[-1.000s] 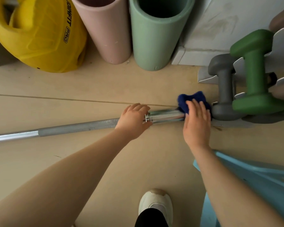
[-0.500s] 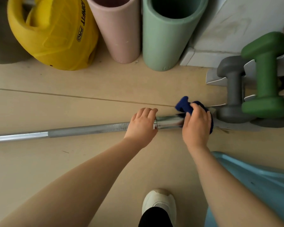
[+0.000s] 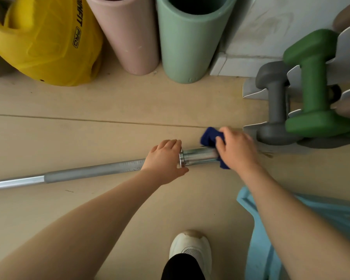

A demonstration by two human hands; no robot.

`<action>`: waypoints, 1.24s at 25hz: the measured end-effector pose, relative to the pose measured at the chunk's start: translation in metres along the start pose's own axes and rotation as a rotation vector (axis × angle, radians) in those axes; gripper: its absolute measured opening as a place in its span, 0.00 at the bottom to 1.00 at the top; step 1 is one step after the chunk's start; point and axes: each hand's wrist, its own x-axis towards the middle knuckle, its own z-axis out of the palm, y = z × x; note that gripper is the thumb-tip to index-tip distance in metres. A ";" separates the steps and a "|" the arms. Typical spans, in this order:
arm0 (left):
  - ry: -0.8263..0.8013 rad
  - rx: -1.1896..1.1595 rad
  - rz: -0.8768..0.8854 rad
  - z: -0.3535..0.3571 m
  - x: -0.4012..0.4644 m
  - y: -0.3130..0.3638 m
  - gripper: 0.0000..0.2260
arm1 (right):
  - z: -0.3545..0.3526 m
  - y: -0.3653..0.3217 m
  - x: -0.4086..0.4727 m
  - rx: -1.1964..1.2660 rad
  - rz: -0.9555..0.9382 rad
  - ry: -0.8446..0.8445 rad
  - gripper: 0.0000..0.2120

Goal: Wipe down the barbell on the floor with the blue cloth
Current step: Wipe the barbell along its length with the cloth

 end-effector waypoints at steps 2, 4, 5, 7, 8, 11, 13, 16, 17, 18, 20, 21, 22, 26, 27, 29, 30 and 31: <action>-0.045 0.008 0.003 0.001 0.002 -0.001 0.32 | -0.001 0.013 0.003 0.001 0.209 -0.026 0.13; -0.049 -0.028 -0.019 0.004 0.002 0.000 0.33 | 0.002 0.011 0.010 -0.013 0.312 -0.090 0.13; -0.033 -0.044 -0.032 0.006 0.001 0.001 0.33 | 0.002 0.006 0.014 -0.030 0.329 -0.113 0.13; 0.022 -0.037 -0.037 0.011 -0.004 0.004 0.32 | 0.000 -0.006 0.016 -0.045 0.287 -0.175 0.14; 0.044 -0.027 -0.036 0.015 -0.006 0.005 0.32 | -0.001 -0.013 0.014 -0.051 0.242 -0.193 0.15; 0.097 -0.019 -0.030 0.025 -0.012 0.007 0.32 | 0.008 -0.054 -0.006 -0.022 0.064 -0.100 0.13; 0.138 -0.032 -0.035 0.032 -0.017 0.008 0.31 | 0.022 -0.087 -0.024 0.044 0.065 -0.005 0.13; 0.200 -0.057 -0.037 0.042 -0.024 0.008 0.29 | 0.035 -0.092 -0.043 0.128 0.033 0.075 0.12; 0.208 -0.051 -0.026 0.043 -0.025 0.007 0.30 | 0.034 -0.081 -0.047 0.116 -0.053 0.073 0.13; 0.208 -0.025 -0.015 0.043 -0.026 0.007 0.31 | 0.031 -0.066 -0.048 0.091 -0.133 0.069 0.13; 0.241 0.032 0.015 0.041 -0.025 0.006 0.35 | 0.021 -0.035 -0.041 0.008 -0.110 0.080 0.14; 0.253 0.048 0.035 0.039 -0.025 0.005 0.36 | 0.017 -0.018 -0.036 -0.019 -0.011 0.106 0.15; 0.245 0.051 0.047 0.038 -0.026 0.005 0.36 | 0.014 -0.004 -0.032 -0.014 0.099 0.132 0.17; 0.165 0.006 0.022 0.034 -0.025 0.005 0.31 | 0.016 0.011 -0.029 0.093 0.464 0.218 0.20; 0.162 0.002 0.023 0.033 -0.024 0.005 0.30 | 0.016 0.004 -0.027 0.113 0.520 0.248 0.19; 0.163 -0.021 0.014 0.031 -0.023 0.003 0.30 | 0.021 -0.020 -0.029 0.109 0.454 0.306 0.15; 0.161 -0.030 0.003 0.029 -0.021 0.001 0.31 | 0.025 -0.034 -0.032 0.104 0.368 0.317 0.13; 0.148 -0.036 -0.013 0.027 -0.019 -0.001 0.31 | 0.029 -0.048 -0.038 0.113 0.282 0.312 0.12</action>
